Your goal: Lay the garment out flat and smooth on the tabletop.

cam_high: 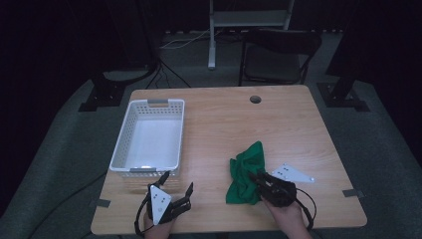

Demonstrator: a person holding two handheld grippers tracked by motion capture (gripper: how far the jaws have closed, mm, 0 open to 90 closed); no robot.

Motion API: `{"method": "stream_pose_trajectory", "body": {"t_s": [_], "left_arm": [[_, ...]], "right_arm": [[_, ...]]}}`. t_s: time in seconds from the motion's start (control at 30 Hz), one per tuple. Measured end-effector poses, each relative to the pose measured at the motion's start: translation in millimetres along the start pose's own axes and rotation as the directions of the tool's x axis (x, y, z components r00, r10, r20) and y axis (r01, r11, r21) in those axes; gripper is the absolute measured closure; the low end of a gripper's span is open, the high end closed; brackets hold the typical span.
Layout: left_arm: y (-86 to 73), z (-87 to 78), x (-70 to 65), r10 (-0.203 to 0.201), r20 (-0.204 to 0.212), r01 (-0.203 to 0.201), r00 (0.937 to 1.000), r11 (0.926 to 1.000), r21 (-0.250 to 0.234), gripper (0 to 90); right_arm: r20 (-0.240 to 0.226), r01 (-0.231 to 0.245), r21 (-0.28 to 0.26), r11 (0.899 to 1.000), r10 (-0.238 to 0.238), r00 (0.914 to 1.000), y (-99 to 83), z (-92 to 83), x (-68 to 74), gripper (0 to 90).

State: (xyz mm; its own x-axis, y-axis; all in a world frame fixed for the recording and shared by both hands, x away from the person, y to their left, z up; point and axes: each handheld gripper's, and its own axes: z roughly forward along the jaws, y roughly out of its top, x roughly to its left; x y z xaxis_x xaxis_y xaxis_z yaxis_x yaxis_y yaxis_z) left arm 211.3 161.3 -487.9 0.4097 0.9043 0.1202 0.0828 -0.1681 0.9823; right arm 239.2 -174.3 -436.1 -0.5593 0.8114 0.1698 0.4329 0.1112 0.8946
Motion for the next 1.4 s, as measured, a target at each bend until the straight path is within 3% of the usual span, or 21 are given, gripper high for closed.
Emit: {"method": "stream_pose_trajectory", "body": {"t_s": [0.2,0.4,0.67,0.9,1.03,1.1,1.2,1.3,1.4], "left_arm": [[0.0,0.1,0.1,-0.001,0.0,0.001,1.0,1.0,0.001,17.8],[0.1,0.2,0.3,-0.001,0.0,0.001,1.0,1.0,0.002,17.8],[0.2,0.4,0.6,-0.003,-0.001,0.003,1.0,1.0,0.004,17.8],[0.2,0.5,0.7,-0.004,-0.001,0.004,1.0,1.0,0.004,17.8],[0.2,0.5,0.6,-0.004,-0.001,0.004,1.0,1.0,0.004,17.8],[0.2,0.5,0.6,-0.004,-0.001,0.004,1.0,1.0,0.004,17.8],[0.2,0.5,0.6,-0.003,-0.001,0.003,1.0,1.0,0.004,17.8],[0.2,0.6,0.6,-0.003,0.0,0.003,1.0,1.0,0.005,17.8],[0.3,0.7,0.5,-0.002,0.0,0.002,1.0,1.0,0.005,17.8]], "right_arm": [[0.042,-0.023,-0.038,0.999,0.024,0.9988,3.6,-20.3,-17.4,76.4],[0.103,-0.068,-0.056,0.996,0.073,0.9919,-5.9,-40.3,-40.2,76.2],[0.189,-0.123,-0.046,0.991,0.129,0.9734,-27.0,-53.2,-66.0,75.8],[0.256,-0.165,0.022,0.986,0.154,0.9542,-44.7,-53.7,-84.7,73.3],[0.308,-0.176,0.054,0.983,0.152,0.9391,-48.8,-52.6,-90.6,64.4],[0.329,-0.193,0.05,0.98,0.167,0.9296,-49.5,-53.3,-93.1,51.8],[0.334,-0.212,0.026,0.977,0.192,0.9229,-48.4,-56.2,-94.1,34.6],[0.317,-0.216,0.001,0.976,0.205,0.9262,-46.0,-60.0,-94.1,26.1],[0.301,-0.21,-0.025,0.977,0.208,0.9307,-43.1,-64.4,-92.5,25.1]]}}
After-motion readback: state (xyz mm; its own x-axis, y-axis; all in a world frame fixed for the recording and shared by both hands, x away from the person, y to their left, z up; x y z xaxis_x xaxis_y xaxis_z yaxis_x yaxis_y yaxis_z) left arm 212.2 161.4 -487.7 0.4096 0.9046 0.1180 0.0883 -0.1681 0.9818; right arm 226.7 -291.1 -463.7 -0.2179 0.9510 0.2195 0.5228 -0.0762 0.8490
